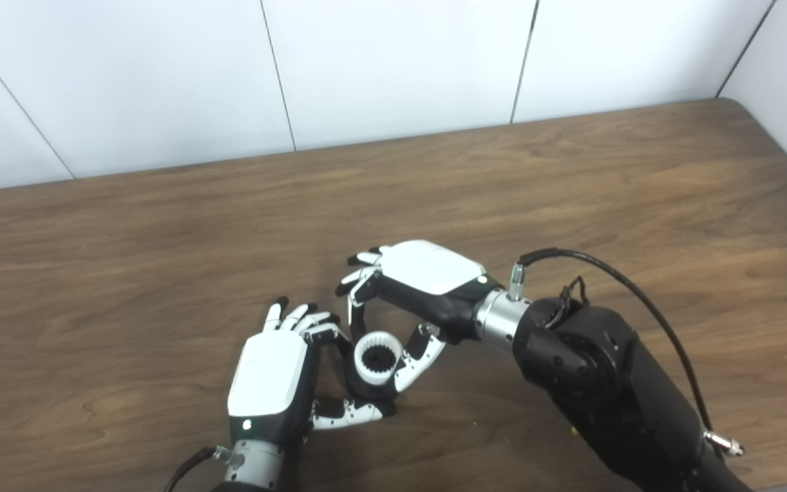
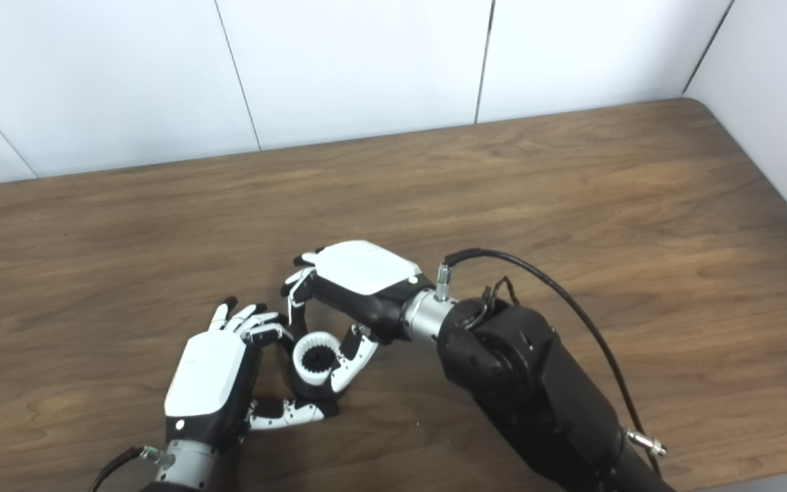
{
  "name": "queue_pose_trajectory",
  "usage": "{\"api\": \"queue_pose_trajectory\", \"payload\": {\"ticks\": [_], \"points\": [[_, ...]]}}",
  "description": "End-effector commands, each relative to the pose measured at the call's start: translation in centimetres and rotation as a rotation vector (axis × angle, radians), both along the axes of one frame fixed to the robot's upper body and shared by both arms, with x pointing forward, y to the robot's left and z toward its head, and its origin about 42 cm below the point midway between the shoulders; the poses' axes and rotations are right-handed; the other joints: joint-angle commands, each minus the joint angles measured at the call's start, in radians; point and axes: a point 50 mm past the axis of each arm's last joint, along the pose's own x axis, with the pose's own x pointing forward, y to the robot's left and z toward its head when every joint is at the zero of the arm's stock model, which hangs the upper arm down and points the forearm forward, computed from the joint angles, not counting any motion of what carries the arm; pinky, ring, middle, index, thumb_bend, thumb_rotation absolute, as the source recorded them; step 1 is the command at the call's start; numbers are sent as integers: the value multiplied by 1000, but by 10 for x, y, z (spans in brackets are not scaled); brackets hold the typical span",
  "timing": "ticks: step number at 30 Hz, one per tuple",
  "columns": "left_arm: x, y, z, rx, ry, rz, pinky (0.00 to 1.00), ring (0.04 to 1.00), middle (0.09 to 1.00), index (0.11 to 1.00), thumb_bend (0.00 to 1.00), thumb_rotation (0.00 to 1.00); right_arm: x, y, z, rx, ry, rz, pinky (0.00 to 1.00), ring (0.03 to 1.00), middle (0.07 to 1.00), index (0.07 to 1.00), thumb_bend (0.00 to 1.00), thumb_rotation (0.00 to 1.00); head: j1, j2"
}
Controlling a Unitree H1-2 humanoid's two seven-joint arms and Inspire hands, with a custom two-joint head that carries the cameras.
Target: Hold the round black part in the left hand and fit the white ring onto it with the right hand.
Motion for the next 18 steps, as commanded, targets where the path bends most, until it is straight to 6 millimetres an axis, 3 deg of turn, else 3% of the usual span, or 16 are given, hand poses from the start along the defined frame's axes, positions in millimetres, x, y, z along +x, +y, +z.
{"api": "queue_pose_trajectory", "payload": {"ticks": [1, 18], "points": [[-6, -2, -11, 34, 81, -22, 1000, 885, 779, 483, 521, 51, 3, 4, 10, 22, -68, 12, 1000, 960, 840, 483, 524, 135, -1, 1], [-6, -3, -10, 36, 73, -24, 1000, 879, 779, 483, 521, 51, 7, 6, 1, 7, -48, -9, 1000, 970, 844, 484, 523, 135, -1, 1]]}}
